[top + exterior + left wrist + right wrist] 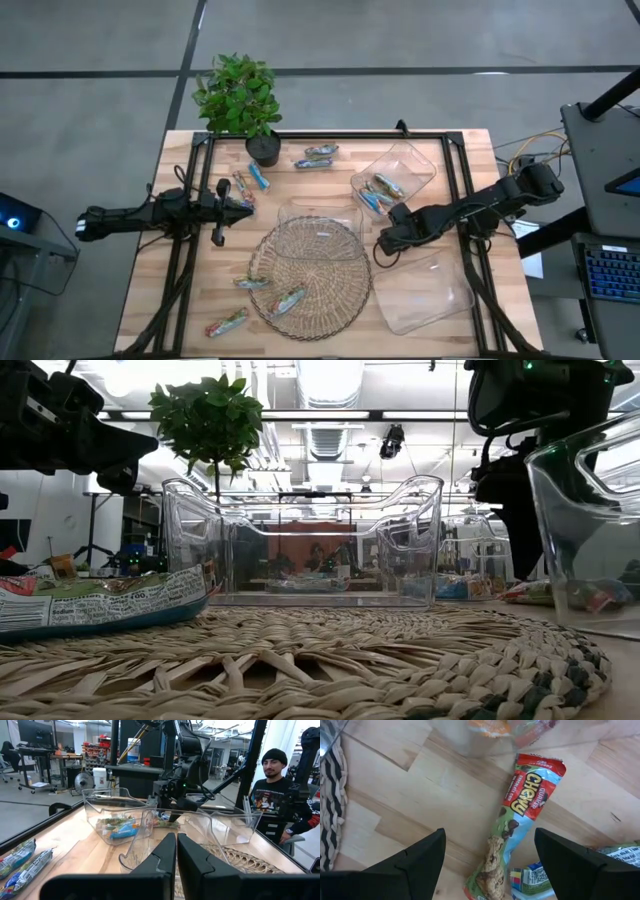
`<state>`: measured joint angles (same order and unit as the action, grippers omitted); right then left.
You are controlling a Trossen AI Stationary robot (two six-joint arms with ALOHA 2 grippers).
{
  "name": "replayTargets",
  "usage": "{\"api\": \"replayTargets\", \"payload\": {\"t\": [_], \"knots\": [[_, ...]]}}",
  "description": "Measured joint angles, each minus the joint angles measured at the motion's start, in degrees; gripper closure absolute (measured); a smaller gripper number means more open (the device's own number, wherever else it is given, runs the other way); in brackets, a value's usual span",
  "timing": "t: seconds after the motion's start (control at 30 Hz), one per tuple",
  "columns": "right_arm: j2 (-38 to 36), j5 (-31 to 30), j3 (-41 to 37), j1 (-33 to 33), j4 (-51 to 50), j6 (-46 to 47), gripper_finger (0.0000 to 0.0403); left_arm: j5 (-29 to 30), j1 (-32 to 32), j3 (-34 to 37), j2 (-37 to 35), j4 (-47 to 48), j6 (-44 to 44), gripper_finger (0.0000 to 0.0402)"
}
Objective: Pick and place Granola Bars by type
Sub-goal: Put the red granola bar into the bottom transparent bin
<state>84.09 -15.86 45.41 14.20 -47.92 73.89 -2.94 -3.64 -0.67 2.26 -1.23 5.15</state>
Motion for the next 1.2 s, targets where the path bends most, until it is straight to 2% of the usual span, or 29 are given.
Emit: {"api": "replayTargets", "payload": {"t": [0.5, 0.8, 1.2], "knots": [[-0.1, -0.2, 0.0, 0.0, -0.2, 0.1, 0.011, 0.0, 0.0, 0.0, 0.0, 0.0, 0.0, 0.0402], [0.0, -0.4, -0.5, 0.0, -0.1, 4.0, 0.011, 0.0, 0.0, 0.0, 0.0, 0.0, 0.0, 0.0402], [3.8, -0.3, -1.2, -0.2, 0.9, 5.1, 0.011, 0.0, 0.0, 0.0, 0.0, 0.0, 0.0, 0.0402]]}}
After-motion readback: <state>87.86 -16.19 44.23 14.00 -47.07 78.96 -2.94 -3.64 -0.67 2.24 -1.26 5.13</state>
